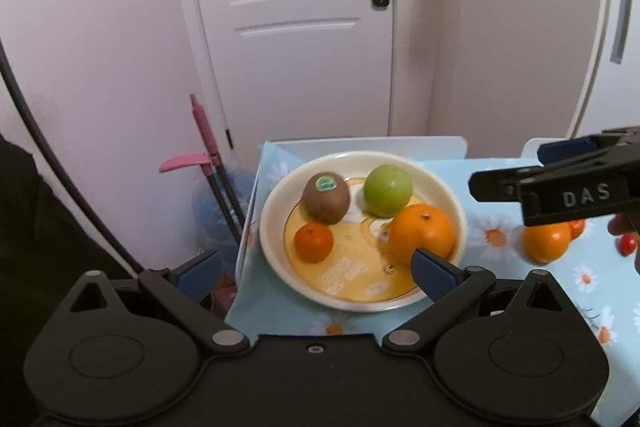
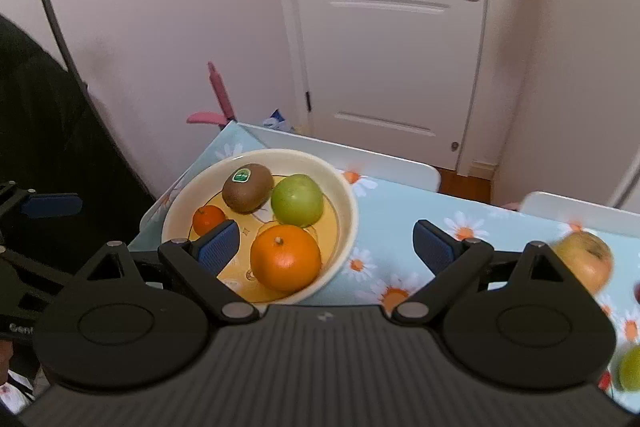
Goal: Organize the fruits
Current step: 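Move both tools back toward the remaining fruit on the table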
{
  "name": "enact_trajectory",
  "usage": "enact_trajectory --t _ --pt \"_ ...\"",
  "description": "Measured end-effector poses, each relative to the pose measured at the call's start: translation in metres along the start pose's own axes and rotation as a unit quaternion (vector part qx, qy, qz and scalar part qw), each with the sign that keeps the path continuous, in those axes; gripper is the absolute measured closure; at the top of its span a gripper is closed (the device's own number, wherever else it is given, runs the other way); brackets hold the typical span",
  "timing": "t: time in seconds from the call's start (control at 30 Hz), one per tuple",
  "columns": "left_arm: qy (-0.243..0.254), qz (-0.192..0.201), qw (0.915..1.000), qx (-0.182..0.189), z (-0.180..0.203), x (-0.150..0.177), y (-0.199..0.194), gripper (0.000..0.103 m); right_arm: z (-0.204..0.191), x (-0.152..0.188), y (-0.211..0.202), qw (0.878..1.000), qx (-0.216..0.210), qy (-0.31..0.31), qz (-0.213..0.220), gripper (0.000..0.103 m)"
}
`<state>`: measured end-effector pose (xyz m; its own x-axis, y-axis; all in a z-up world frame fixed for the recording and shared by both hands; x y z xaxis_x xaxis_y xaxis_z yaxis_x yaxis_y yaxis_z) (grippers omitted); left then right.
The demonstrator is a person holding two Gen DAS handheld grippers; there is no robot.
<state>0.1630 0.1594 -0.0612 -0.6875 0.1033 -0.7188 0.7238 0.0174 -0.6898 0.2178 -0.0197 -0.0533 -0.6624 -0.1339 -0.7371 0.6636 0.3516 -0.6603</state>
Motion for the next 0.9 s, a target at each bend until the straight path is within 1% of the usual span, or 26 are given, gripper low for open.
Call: enact_trajectory --t 0.23,0.47,0.6,0.7,0.9 --pt "0.022 0.017 0.9993 0.027 0.016 -0.013 -0.013 0.001 0.02 0.01 -0.041 0.999 0.032 0.025 0.013 0.0" --pt "0.032 0.023 0.9981 0.047 0.04 -0.016 -0.025 0.0 0.06 0.019 -0.08 0.996 0.06 0.057 0.03 0.0" --pt "0.043 0.024 0.9978 0.044 0.062 -0.015 -0.031 0.0 0.089 0.028 -0.095 0.995 0.069 0.067 0.027 0.0" --pt "0.036 0.026 0.9983 0.037 0.078 -0.016 -0.035 0.0 0.111 0.033 -0.102 0.995 0.074 0.057 0.021 0.0" --pt "0.011 0.028 0.9995 0.009 0.119 -0.016 -0.042 0.0 0.154 0.041 -0.111 0.998 0.048 0.033 0.007 0.0"
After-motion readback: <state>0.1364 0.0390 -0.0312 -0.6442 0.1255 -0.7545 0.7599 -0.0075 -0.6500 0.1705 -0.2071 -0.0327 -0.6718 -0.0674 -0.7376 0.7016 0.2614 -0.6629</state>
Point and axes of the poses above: each gripper's, at about its wrist camera, not at the fingertips, and y roughly the way its jaws point, z to its right, x to its underside, the point moved 4 cm from there along y, roughly the way its jaws point, and after that the axes turned 2 degrees about -z, right-handed, at the moved point
